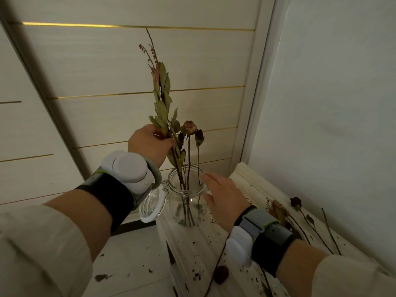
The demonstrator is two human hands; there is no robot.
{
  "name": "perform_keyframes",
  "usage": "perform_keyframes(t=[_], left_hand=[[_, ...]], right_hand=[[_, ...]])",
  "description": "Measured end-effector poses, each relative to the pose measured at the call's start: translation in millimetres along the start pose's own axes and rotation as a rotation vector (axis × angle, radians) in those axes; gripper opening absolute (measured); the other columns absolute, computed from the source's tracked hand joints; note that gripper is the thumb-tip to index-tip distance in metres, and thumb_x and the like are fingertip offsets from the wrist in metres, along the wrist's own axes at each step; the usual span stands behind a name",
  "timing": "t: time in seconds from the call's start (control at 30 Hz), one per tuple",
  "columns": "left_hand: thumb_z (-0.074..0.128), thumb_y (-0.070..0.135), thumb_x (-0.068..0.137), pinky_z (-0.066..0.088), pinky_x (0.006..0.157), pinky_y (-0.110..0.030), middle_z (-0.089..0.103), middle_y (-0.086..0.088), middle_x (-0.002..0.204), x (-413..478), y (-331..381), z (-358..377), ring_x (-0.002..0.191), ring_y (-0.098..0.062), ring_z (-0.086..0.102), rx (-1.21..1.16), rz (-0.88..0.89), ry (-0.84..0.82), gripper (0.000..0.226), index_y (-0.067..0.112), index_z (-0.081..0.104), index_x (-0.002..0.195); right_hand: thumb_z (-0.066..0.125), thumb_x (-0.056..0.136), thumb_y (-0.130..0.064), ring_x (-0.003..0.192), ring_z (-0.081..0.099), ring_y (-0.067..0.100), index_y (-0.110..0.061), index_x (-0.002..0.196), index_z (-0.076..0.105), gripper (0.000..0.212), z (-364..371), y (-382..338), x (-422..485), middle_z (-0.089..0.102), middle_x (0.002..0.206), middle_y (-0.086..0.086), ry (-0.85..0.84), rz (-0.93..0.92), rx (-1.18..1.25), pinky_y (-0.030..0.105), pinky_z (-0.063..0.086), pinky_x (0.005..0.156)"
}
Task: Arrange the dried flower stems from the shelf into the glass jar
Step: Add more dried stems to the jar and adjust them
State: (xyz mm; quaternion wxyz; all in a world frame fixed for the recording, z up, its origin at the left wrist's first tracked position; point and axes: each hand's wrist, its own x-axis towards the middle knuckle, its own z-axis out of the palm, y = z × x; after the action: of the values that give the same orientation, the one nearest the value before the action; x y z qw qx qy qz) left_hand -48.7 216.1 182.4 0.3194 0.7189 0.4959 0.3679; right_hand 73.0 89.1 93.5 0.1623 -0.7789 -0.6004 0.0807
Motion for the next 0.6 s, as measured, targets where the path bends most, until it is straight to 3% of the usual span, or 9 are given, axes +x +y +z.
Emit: perform_keyframes(t=[0.33,0.6], left_hand=[[0.068,0.035,0.076,0.055,0.084,-0.042,0.07,-0.005,0.085,-14.3,-34.6,18.8,0.082,-0.028,0.067,0.036,-0.044,-0.053,0.027,0.014,0.063,0.093],[0.065,0.026,0.081,0.043,0.073,-0.028,0.067,-0.008,0.09,-23.7,-50.1,29.9,0.085,-0.027,0.062,0.107,-0.077,-0.107,0.022,0.01,0.064,0.096]], right_hand=[[0.036,0.099,-0.025,0.137,0.026,0.023,-0.024,0.147,0.022,0.051,9.2,2.5,1.7,0.022,0.154,-0.003,-0.01,0.019,-0.012,0.04,0.031,0.112],[0.037,0.098,-0.027,0.135,0.029,0.021,-0.023,0.143,0.032,0.045,5.8,-3.3,5.9,0.032,0.149,-0.003,0.081,0.037,0.059,0.035,0.028,0.113]])
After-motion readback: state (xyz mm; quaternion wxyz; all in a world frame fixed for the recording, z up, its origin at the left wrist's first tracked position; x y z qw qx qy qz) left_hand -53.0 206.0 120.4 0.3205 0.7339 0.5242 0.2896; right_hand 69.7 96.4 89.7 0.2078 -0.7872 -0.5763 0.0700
